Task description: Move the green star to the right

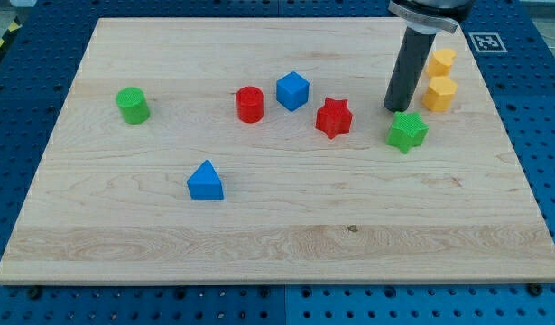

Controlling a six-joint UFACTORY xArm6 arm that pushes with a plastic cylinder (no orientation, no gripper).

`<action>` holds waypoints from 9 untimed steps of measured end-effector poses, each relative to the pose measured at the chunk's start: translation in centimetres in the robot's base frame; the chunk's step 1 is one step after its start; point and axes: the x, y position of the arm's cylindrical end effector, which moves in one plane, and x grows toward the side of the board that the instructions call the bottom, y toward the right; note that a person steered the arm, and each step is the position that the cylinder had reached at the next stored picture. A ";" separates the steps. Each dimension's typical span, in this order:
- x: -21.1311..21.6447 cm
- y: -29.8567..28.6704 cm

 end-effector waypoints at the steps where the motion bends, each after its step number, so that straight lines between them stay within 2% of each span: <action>1: 0.0 4.3; 2: 0.0 6.8; 4: 2.8 5.6; 5: 1.9 4.8; 6: 1.1 0.7; 7: 2.6 -2.7; 8: 5.0 -1.5; 9: 5.6 1.6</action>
